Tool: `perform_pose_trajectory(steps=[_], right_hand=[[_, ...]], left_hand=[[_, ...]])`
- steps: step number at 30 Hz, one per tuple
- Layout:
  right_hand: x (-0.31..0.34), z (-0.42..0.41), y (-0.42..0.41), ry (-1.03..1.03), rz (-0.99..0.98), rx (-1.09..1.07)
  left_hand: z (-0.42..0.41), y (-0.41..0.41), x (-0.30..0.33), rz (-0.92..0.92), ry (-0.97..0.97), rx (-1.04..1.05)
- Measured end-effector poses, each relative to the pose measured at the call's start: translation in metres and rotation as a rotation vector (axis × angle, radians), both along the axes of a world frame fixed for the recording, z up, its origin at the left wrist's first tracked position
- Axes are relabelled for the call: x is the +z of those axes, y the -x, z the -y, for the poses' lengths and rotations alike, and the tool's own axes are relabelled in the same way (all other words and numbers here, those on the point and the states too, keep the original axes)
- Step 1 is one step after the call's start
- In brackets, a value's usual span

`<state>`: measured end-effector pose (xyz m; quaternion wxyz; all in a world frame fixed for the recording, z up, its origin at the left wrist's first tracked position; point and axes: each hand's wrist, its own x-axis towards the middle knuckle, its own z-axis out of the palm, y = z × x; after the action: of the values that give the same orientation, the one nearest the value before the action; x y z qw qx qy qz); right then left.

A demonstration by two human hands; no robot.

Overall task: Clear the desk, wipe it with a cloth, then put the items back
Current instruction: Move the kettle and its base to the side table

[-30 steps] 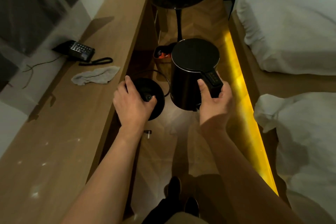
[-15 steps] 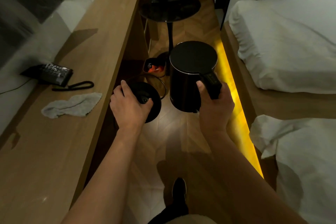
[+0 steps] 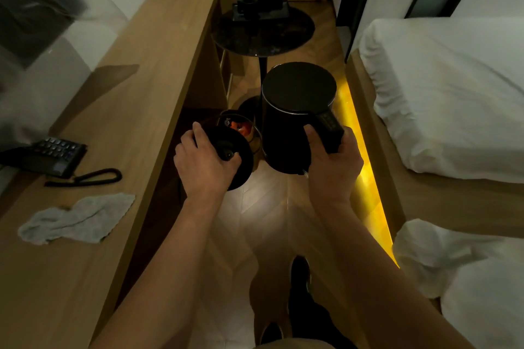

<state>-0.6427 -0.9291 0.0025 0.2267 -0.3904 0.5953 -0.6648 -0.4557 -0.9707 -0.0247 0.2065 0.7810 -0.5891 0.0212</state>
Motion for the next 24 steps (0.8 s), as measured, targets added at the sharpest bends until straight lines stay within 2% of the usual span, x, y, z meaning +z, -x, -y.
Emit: perform_pose_trajectory(steps=[9,24], right_hand=[[0.012,0.144,0.035,-0.025,0.093,0.086],[0.017,0.364,0.023,0.023,-0.078,-0.004]], left_hand=[[0.135,0.033,0.008,0.023,0.015,0.038],[0.357,0.02,0.03,-0.032,0.061,-0.034]])
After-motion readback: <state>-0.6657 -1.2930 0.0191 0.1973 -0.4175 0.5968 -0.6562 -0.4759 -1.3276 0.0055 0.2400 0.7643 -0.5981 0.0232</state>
